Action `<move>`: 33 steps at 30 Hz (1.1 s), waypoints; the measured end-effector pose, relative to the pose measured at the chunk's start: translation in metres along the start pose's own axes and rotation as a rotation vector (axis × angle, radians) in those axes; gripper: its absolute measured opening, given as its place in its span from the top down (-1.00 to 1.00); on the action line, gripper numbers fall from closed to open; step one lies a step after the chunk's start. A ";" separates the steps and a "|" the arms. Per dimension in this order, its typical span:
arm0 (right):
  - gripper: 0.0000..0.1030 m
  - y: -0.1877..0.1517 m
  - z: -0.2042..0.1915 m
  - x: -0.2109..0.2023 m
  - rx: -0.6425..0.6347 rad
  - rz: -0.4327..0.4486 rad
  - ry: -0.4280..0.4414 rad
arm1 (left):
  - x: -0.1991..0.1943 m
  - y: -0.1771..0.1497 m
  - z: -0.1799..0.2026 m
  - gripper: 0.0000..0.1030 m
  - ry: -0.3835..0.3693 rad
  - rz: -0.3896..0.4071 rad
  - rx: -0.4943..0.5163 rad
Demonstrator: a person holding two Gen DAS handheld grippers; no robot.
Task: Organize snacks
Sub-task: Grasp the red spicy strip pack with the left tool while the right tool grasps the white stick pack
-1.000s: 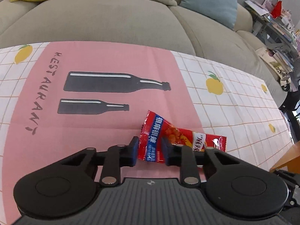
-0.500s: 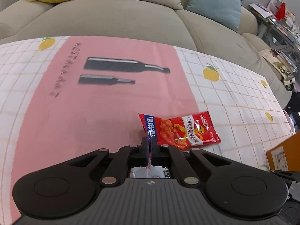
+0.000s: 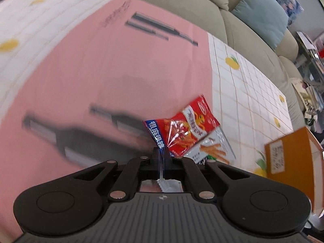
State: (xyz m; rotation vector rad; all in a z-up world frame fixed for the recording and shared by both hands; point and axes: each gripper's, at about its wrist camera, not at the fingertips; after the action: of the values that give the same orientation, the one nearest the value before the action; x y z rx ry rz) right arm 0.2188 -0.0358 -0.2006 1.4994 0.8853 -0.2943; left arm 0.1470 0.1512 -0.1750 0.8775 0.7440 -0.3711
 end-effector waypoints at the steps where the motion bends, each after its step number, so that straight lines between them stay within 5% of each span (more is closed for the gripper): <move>1: 0.91 -0.004 0.003 -0.005 0.038 -0.009 -0.004 | -0.003 -0.007 0.002 0.97 -0.009 -0.016 -0.012; 7: 0.82 -0.026 0.016 -0.026 0.180 -0.051 -0.042 | -0.017 -0.040 0.018 0.94 -0.017 -0.051 -0.029; 8: 0.76 -0.027 0.018 -0.029 0.186 -0.048 -0.048 | -0.018 -0.044 0.020 0.93 -0.025 -0.060 -0.023; 10: 0.33 -0.027 0.023 -0.034 0.209 -0.034 -0.054 | -0.019 -0.047 0.023 0.91 -0.030 -0.079 -0.016; 11: 0.32 -0.027 0.024 -0.036 0.220 -0.026 -0.055 | -0.021 -0.048 0.023 0.87 -0.032 -0.088 -0.014; 14: 0.30 -0.029 0.026 -0.041 0.223 -0.002 -0.060 | -0.030 -0.048 0.027 0.60 -0.023 -0.062 0.040; 16: 0.20 -0.030 0.025 -0.041 0.217 0.011 -0.057 | -0.039 -0.045 0.030 0.07 -0.017 -0.022 0.101; 18: 0.11 -0.029 0.024 -0.040 0.219 0.016 -0.043 | -0.046 -0.039 0.030 -0.19 -0.027 0.020 0.134; 25: -0.19 -0.028 0.003 -0.029 0.151 0.041 -0.011 | -0.046 -0.020 0.029 -0.29 -0.017 0.050 0.223; 33: -0.19 -0.031 -0.006 -0.019 0.019 0.029 -0.086 | -0.031 -0.021 0.039 -0.56 -0.062 0.016 0.312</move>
State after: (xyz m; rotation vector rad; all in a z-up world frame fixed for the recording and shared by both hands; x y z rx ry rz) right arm 0.1834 -0.0396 -0.2099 1.5045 0.7936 -0.3444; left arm 0.1298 0.1075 -0.1479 1.1593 0.6304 -0.5065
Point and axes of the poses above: each gripper's, at about its wrist camera, not at the fingertips, and x roughly the way its jaws point, z to its right, y to its top, and after that the axes turned 14 degrees about z, right-handed
